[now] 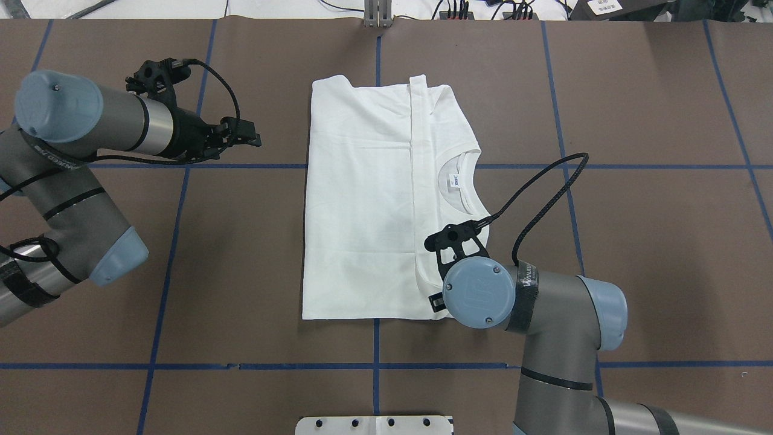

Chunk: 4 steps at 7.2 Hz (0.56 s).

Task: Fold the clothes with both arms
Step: 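Lower the right gripper onto the shirt edge nearest the robot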

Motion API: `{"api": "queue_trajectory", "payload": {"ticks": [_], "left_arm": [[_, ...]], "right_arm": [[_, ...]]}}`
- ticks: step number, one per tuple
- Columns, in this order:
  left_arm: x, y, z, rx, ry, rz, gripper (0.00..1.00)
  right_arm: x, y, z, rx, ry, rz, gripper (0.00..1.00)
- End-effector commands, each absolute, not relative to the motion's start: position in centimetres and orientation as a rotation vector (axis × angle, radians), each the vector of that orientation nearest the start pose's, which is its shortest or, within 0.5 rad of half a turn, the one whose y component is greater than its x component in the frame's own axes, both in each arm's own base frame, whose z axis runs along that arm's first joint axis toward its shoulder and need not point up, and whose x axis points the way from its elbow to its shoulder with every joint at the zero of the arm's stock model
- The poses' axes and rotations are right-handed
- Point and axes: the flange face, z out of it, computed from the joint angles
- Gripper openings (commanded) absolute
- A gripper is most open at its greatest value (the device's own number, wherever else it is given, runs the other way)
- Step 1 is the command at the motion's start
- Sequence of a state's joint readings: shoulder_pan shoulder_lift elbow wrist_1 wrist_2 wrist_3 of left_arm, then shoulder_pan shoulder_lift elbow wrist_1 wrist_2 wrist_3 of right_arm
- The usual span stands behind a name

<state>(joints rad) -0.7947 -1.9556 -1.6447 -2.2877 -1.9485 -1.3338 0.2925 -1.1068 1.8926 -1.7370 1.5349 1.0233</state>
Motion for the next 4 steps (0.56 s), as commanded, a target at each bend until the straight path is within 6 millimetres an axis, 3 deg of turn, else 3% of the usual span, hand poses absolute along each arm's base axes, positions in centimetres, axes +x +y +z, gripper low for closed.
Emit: {"api": "queue_trajectory", "payload": {"ticks": [1, 4], "left_arm": [[37.60, -52.09, 32.64, 0.284, 1.175, -0.266, 1.00], [37.59, -52.05, 32.57, 0.282, 1.177, -0.266, 1.00]], "right_arm": [[-54.66, -30.50, 27.70, 0.303, -0.595, -0.237, 1.00], [-54.80, -30.54, 27.34, 0.312, -0.615, -0.235, 1.00]]}}
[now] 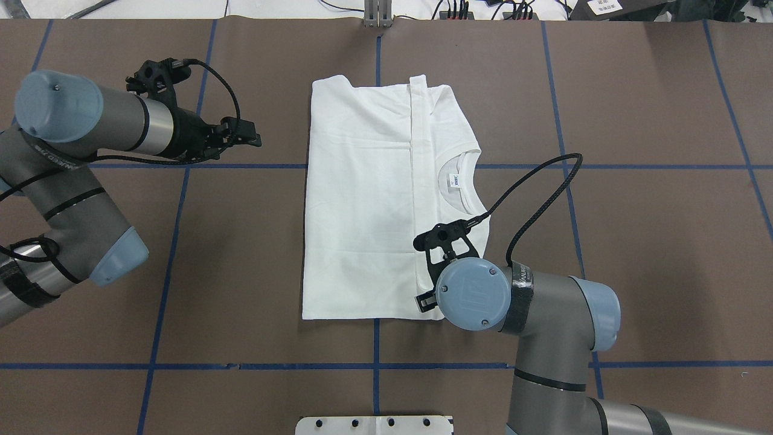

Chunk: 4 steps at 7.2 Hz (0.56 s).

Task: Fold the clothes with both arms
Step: 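Lower the right gripper onto the shirt edge nearest the robot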

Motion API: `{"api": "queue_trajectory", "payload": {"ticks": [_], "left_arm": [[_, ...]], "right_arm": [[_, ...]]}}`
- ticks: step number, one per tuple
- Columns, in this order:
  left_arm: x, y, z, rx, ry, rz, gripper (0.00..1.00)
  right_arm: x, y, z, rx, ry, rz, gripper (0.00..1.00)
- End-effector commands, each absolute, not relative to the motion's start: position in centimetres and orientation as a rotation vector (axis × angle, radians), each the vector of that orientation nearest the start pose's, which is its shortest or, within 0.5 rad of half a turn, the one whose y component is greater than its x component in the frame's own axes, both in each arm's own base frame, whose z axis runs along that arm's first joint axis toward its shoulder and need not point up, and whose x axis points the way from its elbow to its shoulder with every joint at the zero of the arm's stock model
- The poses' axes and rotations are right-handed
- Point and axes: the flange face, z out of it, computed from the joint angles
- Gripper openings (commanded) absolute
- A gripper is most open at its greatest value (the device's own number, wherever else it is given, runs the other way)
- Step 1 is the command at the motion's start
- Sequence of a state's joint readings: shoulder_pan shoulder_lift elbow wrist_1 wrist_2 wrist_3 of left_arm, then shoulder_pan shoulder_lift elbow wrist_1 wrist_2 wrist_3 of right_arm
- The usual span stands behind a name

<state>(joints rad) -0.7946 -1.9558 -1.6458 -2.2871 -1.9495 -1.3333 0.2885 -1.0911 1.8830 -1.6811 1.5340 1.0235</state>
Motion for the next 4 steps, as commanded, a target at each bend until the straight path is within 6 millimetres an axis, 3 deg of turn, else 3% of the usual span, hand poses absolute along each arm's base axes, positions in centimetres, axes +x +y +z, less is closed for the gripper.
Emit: {"api": "queue_trajectory", "payload": {"ticks": [1, 4], "left_arm": [[37.6, -52.1, 32.6, 0.282, 1.177, -0.266, 1.00], [37.6, -52.1, 32.4, 0.282, 1.178, -0.267, 1.00]], "right_arm": [[-55.1, -30.5, 27.6, 0.308, -0.609, -0.235, 1.00], [-56.4, -31.0, 26.4, 0.314, -0.614, -0.235, 1.00]]}}
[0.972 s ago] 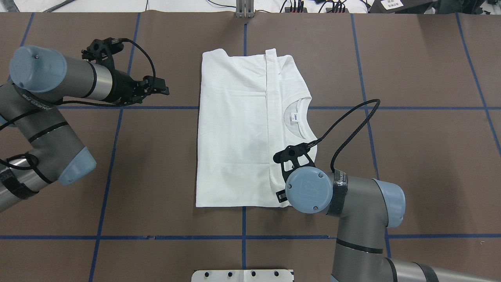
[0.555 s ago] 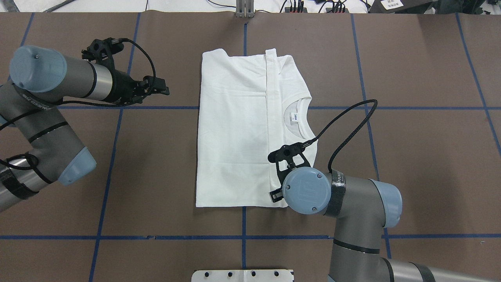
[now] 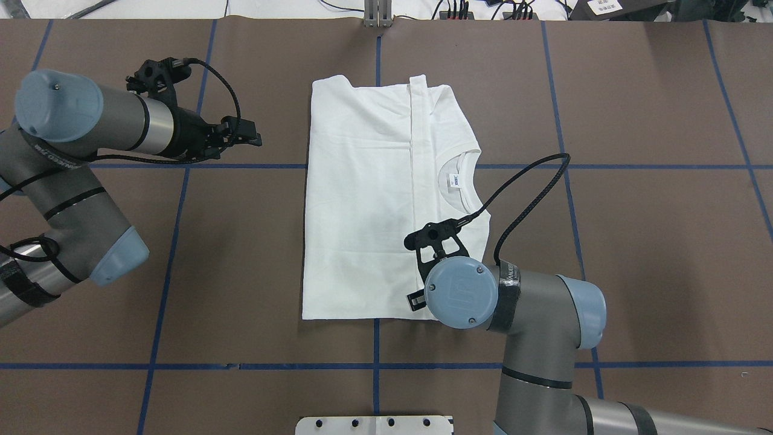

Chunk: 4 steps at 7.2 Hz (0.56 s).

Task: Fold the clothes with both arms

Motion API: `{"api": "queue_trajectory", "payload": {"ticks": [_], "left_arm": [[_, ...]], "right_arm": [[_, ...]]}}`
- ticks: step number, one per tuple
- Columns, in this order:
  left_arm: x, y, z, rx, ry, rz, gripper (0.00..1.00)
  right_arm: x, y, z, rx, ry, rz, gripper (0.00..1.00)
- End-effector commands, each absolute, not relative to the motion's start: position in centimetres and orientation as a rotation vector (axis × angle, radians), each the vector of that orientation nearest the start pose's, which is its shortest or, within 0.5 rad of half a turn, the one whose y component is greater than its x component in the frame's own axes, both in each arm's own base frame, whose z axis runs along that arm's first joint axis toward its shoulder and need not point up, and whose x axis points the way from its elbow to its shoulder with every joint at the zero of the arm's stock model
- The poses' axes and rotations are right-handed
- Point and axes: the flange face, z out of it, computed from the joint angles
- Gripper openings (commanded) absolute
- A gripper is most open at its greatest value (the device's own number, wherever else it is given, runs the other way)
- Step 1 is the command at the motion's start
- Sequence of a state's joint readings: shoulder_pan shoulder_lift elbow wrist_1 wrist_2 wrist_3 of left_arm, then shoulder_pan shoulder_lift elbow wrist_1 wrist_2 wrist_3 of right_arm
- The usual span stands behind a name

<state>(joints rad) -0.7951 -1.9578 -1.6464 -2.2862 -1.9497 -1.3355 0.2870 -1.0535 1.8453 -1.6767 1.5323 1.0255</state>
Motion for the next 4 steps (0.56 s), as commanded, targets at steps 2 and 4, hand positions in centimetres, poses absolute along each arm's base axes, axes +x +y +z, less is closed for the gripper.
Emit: {"api": "queue_trajectory", "payload": {"ticks": [2, 4], "left_arm": [[37.63, -52.09, 32.39, 0.282, 1.178, -0.267, 1.00], [37.60, -52.07, 32.32, 0.282, 1.180, -0.268, 1.00]], "right_arm": [[-56.87, -30.89, 27.00, 0.308, -0.602, -0.240, 1.00], [-57.20, -30.68, 27.32, 0.302, -0.596, -0.241, 1.00]]}}
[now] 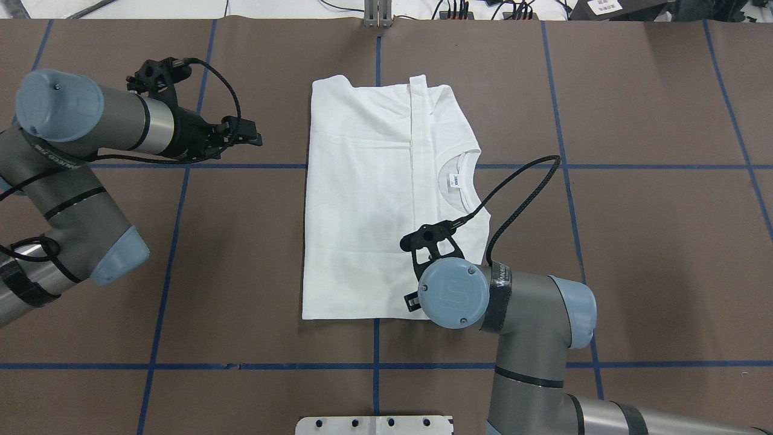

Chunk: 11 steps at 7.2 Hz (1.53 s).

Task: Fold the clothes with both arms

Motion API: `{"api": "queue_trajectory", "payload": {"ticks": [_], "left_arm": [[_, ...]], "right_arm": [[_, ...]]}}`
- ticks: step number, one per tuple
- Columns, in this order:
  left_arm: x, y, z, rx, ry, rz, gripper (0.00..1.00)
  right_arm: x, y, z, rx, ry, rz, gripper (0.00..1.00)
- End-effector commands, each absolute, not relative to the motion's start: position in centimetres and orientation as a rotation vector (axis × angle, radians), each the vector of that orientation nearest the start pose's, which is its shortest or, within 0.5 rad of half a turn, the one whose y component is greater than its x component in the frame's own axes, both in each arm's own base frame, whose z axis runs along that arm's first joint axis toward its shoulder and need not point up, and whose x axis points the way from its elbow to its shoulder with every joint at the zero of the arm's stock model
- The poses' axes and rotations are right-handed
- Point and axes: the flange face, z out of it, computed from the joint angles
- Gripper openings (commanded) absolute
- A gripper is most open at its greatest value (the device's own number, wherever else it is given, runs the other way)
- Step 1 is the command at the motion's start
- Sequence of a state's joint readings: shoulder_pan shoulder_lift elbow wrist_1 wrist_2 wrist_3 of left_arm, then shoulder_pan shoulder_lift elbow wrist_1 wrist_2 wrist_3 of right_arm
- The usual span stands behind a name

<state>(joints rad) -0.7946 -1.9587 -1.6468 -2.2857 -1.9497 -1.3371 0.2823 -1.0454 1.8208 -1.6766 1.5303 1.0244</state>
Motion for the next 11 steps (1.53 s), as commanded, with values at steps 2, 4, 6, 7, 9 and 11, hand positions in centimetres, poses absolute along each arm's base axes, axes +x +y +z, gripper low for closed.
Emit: {"api": "queue_trajectory", "payload": {"ticks": [2, 4, 6, 7, 9, 11], "left_arm": [[37.6, -52.1, 32.3, 0.282, 1.180, -0.268, 1.00], [37.6, -52.1, 32.4, 0.281, 1.178, -0.268, 1.00], [37.6, -52.1, 32.4, 0.281, 1.178, -0.268, 1.00], [37.7, -52.2, 32.5, 0.282, 1.177, -0.270, 1.00], [37.9, -52.2, 32.9, 0.277, 1.172, -0.269, 1.00], [38.1, -52.3, 33.2, 0.272, 1.167, -0.272, 1.00]], "right_arm": [[-57.5, -30.3, 27.2, 0.302, -0.601, -0.246, 1.00], [-58.5, -30.2, 26.5, 0.317, -0.637, -0.250, 1.00], [-59.5, -30.3, 27.9, 0.310, -0.613, -0.257, 1.00], [-59.4, -30.3, 27.8, 0.306, -0.619, -0.259, 1.00], [-59.2, -30.5, 28.0, 0.307, -0.616, -0.256, 1.00], [-58.3, -30.8, 27.3, 0.311, -0.629, -0.249, 1.00]]}}
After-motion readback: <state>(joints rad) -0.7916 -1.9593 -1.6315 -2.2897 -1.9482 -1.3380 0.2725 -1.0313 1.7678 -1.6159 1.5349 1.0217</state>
